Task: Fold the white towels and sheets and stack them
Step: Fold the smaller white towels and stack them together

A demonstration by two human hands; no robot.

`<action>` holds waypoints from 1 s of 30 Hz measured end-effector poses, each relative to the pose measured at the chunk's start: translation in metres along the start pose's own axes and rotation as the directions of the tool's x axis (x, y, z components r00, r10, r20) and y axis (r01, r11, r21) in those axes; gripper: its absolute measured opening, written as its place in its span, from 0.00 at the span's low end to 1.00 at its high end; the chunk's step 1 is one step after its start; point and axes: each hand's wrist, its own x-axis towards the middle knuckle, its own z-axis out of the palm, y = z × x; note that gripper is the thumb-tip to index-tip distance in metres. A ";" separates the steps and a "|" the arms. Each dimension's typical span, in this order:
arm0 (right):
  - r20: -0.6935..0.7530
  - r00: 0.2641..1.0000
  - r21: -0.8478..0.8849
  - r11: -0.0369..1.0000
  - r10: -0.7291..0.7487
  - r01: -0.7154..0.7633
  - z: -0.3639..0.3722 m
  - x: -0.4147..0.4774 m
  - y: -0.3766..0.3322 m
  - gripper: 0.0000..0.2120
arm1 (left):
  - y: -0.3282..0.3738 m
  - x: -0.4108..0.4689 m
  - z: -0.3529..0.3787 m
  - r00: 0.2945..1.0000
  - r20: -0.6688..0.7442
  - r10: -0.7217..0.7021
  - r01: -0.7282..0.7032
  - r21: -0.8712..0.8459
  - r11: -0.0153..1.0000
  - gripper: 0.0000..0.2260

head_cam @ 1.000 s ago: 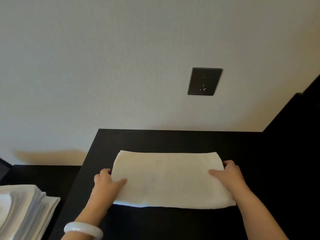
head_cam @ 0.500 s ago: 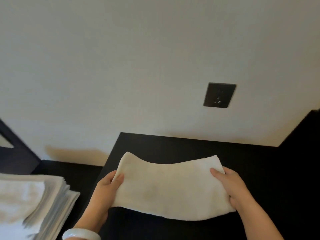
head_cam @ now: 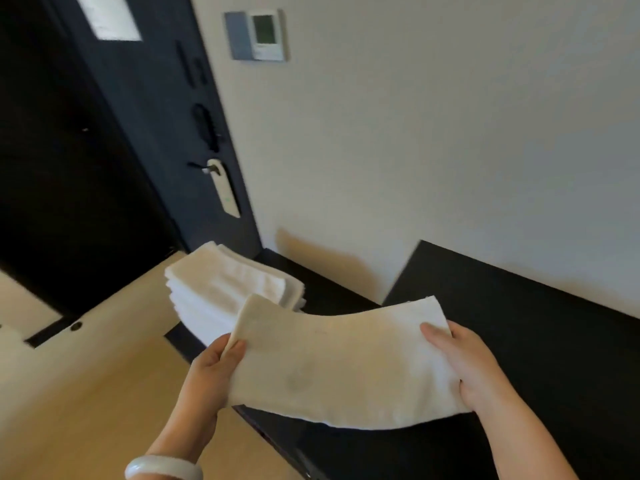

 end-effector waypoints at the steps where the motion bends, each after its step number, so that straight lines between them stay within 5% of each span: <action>1: 0.033 0.999 -0.007 1.000 -0.010 0.010 0.023 0.000 -0.006 0.01 | -0.004 0.004 -0.024 1.000 -0.027 -0.007 0.007 -0.022 1.000 0.08; 8: 0.148 0.989 0.002 1.000 -0.012 0.012 0.195 0.002 -0.036 0.09 | -0.021 0.061 -0.185 0.994 -0.108 -0.021 0.016 -0.051 0.999 0.08; 14: 0.121 0.992 0.108 0.993 0.031 -0.045 0.290 0.008 -0.040 0.12 | -0.002 0.138 -0.267 0.999 -0.038 0.039 -0.038 0.027 0.999 0.08; 30: -0.079 0.966 0.587 0.794 0.247 -0.155 0.364 0.117 -0.040 0.11 | 0.078 0.394 -0.230 0.913 0.407 0.005 -0.115 0.246 0.962 0.07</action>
